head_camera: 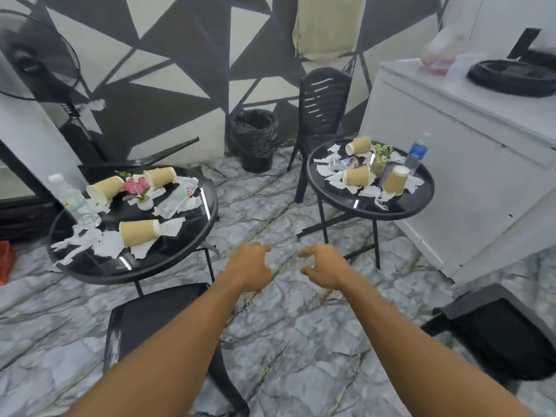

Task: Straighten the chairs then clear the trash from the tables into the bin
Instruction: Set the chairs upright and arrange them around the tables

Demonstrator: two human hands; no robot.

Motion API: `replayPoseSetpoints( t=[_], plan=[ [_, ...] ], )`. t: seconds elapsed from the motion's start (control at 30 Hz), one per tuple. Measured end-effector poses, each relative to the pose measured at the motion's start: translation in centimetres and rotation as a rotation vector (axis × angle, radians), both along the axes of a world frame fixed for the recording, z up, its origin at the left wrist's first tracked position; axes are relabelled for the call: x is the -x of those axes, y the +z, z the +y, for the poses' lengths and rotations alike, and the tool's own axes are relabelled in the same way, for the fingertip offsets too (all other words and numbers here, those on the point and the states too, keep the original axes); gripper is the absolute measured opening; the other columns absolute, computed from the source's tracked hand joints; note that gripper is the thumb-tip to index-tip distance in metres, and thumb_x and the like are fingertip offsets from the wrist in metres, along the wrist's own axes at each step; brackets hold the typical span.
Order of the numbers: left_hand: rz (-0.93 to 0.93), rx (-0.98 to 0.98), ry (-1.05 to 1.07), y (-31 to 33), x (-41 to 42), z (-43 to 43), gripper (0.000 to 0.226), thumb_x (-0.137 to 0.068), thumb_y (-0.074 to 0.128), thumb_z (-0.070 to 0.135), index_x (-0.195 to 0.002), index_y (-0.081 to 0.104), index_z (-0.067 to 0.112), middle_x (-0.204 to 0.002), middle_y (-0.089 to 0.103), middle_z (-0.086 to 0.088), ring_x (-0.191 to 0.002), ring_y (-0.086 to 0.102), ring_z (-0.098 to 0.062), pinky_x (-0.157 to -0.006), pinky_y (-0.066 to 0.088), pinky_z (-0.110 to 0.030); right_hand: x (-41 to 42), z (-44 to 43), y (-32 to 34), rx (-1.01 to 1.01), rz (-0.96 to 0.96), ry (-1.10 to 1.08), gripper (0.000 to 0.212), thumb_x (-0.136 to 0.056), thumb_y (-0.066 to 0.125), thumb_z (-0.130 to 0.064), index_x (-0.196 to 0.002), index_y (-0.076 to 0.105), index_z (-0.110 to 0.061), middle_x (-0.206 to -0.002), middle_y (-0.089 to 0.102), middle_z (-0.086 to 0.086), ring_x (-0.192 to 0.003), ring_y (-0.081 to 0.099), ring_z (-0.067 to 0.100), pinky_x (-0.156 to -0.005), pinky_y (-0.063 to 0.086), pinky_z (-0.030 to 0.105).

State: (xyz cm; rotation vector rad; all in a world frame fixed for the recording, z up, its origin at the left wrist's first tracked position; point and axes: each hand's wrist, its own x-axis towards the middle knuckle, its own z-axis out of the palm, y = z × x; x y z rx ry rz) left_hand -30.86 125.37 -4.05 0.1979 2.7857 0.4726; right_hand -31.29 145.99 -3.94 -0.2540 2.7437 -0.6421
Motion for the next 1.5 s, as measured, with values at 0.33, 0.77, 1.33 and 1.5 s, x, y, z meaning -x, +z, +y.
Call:
replayPoseSetpoints(
  t=[0.33, 0.77, 1.33, 1.5],
  plan=[
    [-0.021, -0.059, 0.189, -2.6, 14.7, 0.8, 0.056, -0.081, 0.057, 0.032, -0.136, 0.051, 0.024, -0.137, 0.052, -0.005, -0.127, 0.045, -0.027, -0.101, 0.046, -0.040, 17.4, -0.8, -0.3, -0.068, -0.067, 0.139, 0.046, -0.089, 0.067, -0.028, -0.133, 0.057, -0.020, -0.138, 0.055, 0.009, -0.127, 0.051, 0.026, -0.103, 0.046, 0.040],
    [-0.044, -0.066, 0.360, -3.5, 40.5, -1.9, 0.043, -0.085, 0.061, 0.021, -0.127, 0.059, 0.011, -0.128, 0.057, -0.013, -0.118, 0.055, -0.033, -0.093, 0.050, -0.037, 45.5, -3.9, -1.2, -0.071, -0.116, 0.263, 0.047, -0.088, 0.066, -0.029, -0.133, 0.057, -0.022, -0.133, 0.059, 0.007, -0.121, 0.055, 0.026, -0.097, 0.049, 0.039],
    [-0.023, 0.008, 0.696, -2.6, 69.2, -17.6, 0.042, -0.082, 0.058, 0.026, -0.122, 0.056, 0.014, -0.126, 0.054, -0.008, -0.118, 0.050, -0.031, -0.088, 0.052, -0.045, 80.1, -24.0, -1.2, -0.016, -0.110, 0.730, 0.046, -0.091, 0.064, -0.021, -0.136, 0.055, -0.014, -0.144, 0.051, 0.008, -0.131, 0.048, 0.025, -0.103, 0.043, 0.036],
    [-0.001, -0.049, 0.783, -4.0, 77.2, -26.2, 0.046, -0.086, 0.061, 0.023, -0.131, 0.054, 0.014, -0.127, 0.053, -0.012, -0.111, 0.052, -0.031, -0.079, 0.050, -0.043, 89.3, -34.1, -3.2, -0.011, -0.132, 0.792, 0.040, -0.088, 0.067, -0.018, -0.127, 0.062, -0.016, -0.133, 0.061, 0.006, -0.119, 0.058, 0.024, -0.099, 0.050, 0.041]
  ],
)
